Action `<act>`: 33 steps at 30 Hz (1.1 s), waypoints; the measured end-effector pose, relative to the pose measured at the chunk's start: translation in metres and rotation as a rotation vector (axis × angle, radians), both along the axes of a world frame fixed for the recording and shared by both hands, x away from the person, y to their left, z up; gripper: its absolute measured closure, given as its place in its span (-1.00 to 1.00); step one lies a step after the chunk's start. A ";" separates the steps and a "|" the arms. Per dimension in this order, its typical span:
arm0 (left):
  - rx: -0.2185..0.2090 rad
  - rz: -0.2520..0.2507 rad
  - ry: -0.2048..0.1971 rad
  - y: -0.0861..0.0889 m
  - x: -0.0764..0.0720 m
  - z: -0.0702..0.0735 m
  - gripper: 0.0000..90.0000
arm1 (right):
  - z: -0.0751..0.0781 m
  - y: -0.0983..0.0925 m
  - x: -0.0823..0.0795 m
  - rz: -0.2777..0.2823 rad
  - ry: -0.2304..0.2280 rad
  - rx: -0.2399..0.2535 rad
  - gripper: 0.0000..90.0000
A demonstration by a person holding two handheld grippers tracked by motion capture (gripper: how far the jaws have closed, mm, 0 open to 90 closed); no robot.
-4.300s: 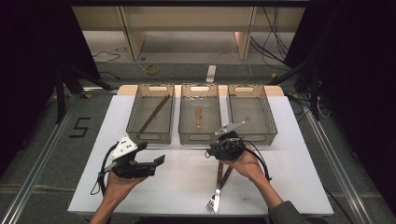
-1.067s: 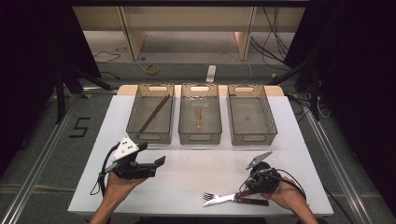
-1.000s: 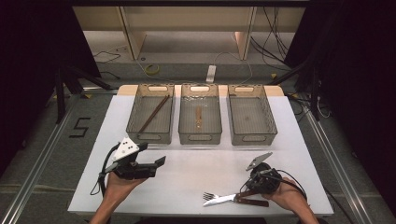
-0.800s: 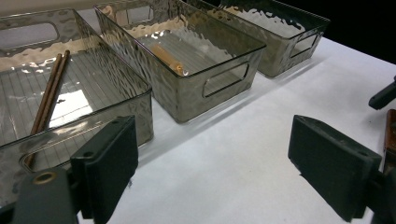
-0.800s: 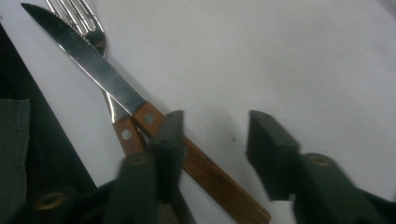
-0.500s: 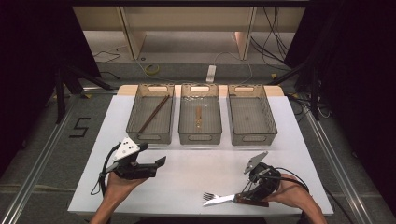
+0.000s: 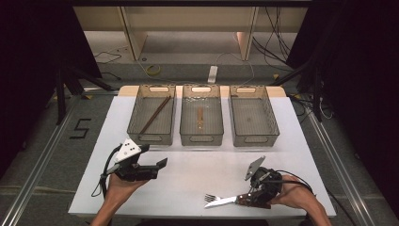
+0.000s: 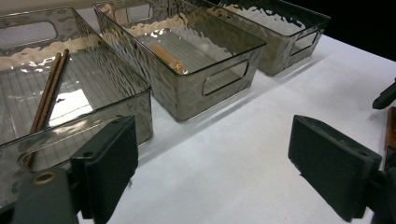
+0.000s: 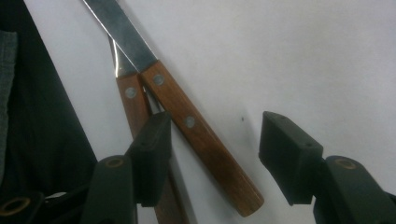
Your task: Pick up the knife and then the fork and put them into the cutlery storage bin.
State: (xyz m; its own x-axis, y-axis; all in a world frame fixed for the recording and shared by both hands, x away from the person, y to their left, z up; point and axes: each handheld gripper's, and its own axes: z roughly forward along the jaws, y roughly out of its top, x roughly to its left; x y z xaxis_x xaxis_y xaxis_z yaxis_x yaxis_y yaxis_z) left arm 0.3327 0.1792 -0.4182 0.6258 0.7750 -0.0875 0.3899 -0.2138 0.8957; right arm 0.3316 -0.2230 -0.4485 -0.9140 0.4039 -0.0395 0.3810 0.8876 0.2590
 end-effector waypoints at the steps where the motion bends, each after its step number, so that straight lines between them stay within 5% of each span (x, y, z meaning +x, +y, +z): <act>1: 0.000 0.000 0.001 0.000 0.000 0.000 -0.65 | 0.000 0.001 -0.001 -0.005 0.012 -0.005 0.03; 14: 0.004 0.000 -0.002 -0.001 0.000 0.000 -0.65 | -0.007 0.011 -0.001 0.101 0.011 -0.084 0.23; 33: 0.006 -0.001 0.000 -0.001 -0.001 -0.001 -0.65 | -0.006 0.019 -0.001 0.192 0.032 -0.118 0.49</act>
